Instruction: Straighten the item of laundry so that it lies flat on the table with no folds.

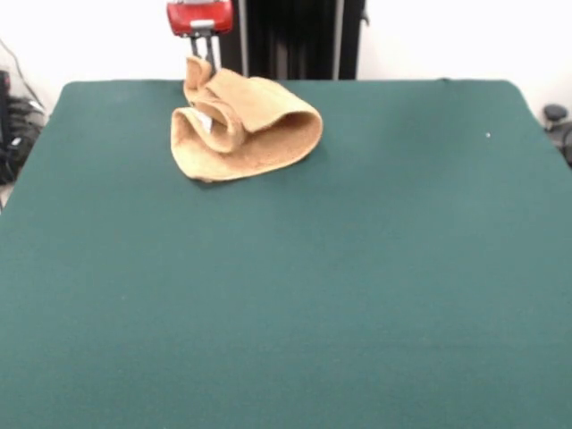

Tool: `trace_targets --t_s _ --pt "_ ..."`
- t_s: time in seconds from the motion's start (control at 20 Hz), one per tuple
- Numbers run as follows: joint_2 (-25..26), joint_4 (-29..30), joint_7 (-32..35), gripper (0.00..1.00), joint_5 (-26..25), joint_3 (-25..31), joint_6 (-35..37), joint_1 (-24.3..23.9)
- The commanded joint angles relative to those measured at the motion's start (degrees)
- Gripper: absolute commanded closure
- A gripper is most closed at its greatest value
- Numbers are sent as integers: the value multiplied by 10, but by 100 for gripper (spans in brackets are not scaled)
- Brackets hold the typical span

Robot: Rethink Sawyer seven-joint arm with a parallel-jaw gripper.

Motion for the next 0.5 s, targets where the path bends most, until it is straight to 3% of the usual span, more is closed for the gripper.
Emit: trace_targets --t_s 0.05,0.5 --pt "71 96 39 100 -84 66 115 -3" --pt "65 90 24 100 -87 49 128 -19"
